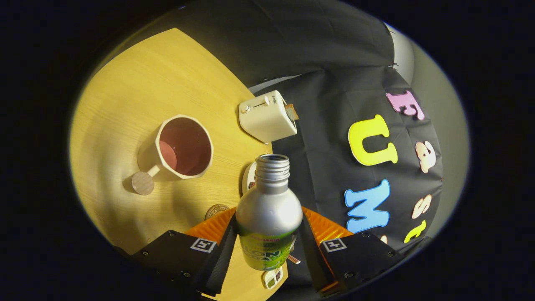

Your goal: Take the bottle from table, then pour the juice into the cup, finally place the bottle on the coaster

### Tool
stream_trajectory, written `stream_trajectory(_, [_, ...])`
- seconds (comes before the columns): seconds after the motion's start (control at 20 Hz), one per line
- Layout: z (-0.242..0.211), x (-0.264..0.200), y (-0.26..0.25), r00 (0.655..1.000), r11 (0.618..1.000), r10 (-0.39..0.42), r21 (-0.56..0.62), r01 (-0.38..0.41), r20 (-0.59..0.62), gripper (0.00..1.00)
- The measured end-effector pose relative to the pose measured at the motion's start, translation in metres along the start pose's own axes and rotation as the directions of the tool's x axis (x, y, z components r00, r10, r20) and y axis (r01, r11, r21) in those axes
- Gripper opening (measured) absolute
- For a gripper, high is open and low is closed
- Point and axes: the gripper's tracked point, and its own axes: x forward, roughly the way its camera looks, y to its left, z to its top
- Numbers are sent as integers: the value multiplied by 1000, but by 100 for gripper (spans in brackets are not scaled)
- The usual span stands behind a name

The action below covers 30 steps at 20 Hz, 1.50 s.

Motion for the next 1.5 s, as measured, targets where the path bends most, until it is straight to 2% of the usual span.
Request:
stream_trajectory(0.35, [8, 9, 1, 1000, 994, 11, -106, -9, 18, 77])
stream_trajectory(0.6, [9, 12, -9, 1000, 978, -23, -207, 25, 11, 77])
stream_trajectory(1.0, [16, 13, -15, 999, 932, -34, -362, 39, 20, 77])
stream_trajectory(1.5, [22, 16, -20, 999, 887, -32, -459, 45, 36, 77])
